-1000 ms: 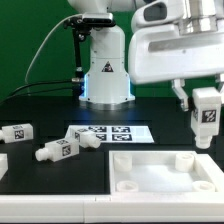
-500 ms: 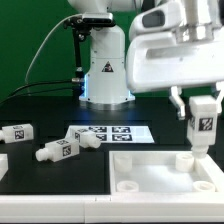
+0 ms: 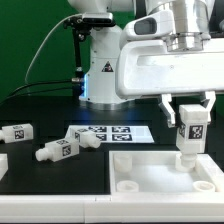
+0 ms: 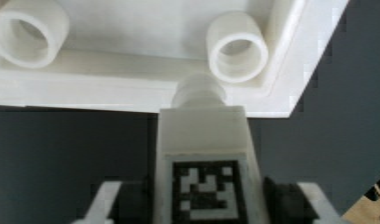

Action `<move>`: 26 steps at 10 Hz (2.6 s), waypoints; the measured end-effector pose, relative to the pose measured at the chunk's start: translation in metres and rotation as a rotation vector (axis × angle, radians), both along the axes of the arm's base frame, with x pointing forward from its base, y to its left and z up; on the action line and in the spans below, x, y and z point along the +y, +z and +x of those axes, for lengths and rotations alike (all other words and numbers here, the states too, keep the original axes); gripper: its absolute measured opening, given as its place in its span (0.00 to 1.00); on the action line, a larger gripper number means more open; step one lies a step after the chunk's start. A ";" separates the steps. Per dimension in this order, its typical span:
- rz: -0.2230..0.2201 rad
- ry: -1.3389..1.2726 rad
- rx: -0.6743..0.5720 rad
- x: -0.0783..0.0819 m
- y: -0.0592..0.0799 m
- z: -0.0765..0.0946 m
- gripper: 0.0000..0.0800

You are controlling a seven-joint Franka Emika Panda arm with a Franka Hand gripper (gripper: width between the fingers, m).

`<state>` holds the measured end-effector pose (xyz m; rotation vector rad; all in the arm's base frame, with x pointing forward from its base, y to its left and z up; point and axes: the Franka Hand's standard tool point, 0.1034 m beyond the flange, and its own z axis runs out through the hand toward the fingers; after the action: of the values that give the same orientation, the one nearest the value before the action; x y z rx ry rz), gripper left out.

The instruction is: Assemble square table

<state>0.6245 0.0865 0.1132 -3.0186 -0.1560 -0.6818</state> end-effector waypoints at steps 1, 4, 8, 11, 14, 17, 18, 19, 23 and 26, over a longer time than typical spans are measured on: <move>0.001 0.007 0.000 0.005 -0.003 0.002 0.36; -0.002 0.006 -0.004 0.008 -0.016 0.008 0.36; 0.006 0.019 0.004 0.026 -0.028 0.002 0.36; 0.005 0.019 -0.005 0.027 -0.030 0.002 0.36; -0.001 0.016 -0.014 0.024 -0.038 0.000 0.36; -0.005 0.014 -0.052 0.023 -0.038 0.003 0.36; -0.007 0.014 -0.078 0.023 -0.038 0.004 0.36; -0.007 0.014 -0.076 0.023 -0.038 0.004 0.36; -0.007 0.014 -0.075 0.023 -0.038 0.004 0.73; 0.007 0.005 0.023 0.022 -0.030 0.012 0.81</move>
Offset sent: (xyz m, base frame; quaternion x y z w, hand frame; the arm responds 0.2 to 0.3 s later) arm 0.0079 0.0143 -0.0210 0.0175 0.0304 0.0163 0.9993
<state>0.6360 0.1085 0.0830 -3.0170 -0.1602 -0.6454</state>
